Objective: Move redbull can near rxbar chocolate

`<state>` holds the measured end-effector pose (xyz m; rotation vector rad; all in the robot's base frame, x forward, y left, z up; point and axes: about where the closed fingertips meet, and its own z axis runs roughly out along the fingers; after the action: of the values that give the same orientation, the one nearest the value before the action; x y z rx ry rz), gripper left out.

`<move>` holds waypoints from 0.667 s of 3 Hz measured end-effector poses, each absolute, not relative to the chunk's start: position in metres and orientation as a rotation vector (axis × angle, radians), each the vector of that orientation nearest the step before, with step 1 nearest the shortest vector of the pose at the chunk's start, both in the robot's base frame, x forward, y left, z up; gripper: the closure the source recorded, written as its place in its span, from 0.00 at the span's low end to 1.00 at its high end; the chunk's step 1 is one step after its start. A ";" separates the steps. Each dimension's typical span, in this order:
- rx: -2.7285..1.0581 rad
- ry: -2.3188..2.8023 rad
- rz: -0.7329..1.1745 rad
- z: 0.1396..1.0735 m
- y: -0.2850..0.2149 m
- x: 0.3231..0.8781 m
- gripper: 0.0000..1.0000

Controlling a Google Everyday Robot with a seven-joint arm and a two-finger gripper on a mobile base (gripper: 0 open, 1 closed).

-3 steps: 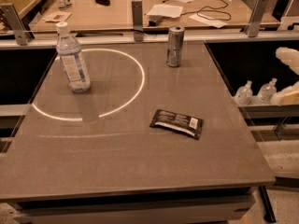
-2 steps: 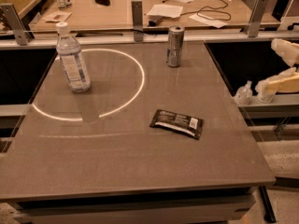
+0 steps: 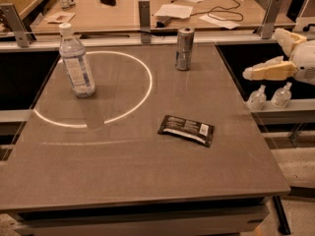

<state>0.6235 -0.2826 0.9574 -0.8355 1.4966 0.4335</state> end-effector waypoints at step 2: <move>-0.853 1.546 0.442 0.939 -0.261 0.683 0.00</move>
Offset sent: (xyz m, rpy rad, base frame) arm 0.0952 0.0301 -0.0283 -0.0328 0.0712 0.0157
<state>0.6825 -0.2612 0.9390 -0.8532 1.5456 0.4424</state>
